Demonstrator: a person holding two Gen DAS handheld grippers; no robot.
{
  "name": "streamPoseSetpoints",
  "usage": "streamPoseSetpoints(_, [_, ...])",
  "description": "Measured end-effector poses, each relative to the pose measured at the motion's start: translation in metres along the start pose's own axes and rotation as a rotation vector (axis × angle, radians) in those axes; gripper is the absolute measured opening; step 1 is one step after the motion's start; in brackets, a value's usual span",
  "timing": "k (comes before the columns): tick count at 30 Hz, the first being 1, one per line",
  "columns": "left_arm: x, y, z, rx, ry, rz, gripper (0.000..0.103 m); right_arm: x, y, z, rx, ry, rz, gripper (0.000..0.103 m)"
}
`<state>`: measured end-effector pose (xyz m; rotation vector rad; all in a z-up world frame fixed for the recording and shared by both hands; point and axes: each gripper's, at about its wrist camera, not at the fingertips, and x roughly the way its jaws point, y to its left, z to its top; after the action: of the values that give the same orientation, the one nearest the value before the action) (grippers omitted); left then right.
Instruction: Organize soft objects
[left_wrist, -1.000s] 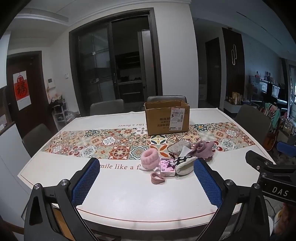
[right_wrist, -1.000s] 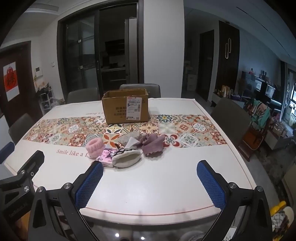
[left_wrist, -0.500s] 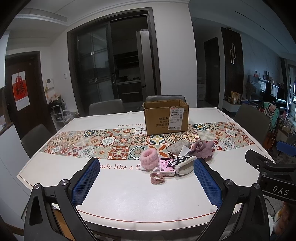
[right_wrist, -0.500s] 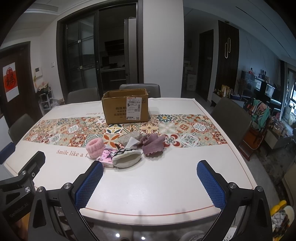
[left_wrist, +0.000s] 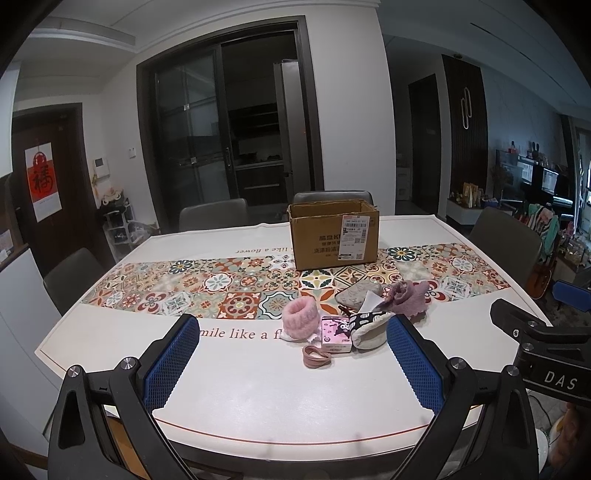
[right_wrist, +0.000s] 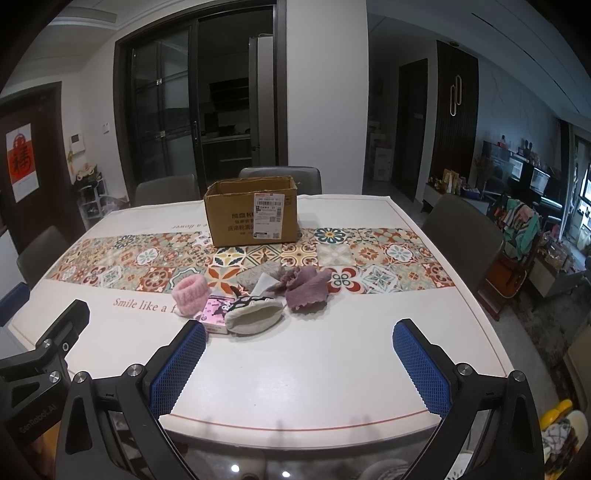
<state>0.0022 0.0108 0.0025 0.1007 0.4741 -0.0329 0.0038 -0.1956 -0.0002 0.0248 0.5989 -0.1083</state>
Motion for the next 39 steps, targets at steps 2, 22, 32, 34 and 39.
streamPoseSetpoints(2, [-0.0008,-0.0007,0.0,0.0,-0.001,0.002,0.103,0.0005,0.0003,0.0004,0.001,0.0,0.0,0.103])
streamPoseSetpoints(22, [-0.0005,-0.0008,0.0014,0.0,-0.01,0.004,0.103,0.0005,0.0019,0.0007,0.001,-0.003,0.001,0.103])
streamPoseSetpoints(32, [-0.0005,-0.0009,0.0013,0.0,-0.01,0.004,0.103,-0.0011,0.0041,0.0036,0.001,-0.008,0.002,0.103])
streamPoseSetpoints(34, [-0.0004,-0.0009,0.0016,-0.001,-0.011,0.003,0.103,-0.0009,0.0044,0.0037,0.0,-0.008,0.0,0.103])
streamPoseSetpoints(39, [0.0002,-0.001,0.0018,0.0,-0.011,0.004,0.103,-0.0018,0.0037,0.0035,0.0,-0.01,0.002,0.103])
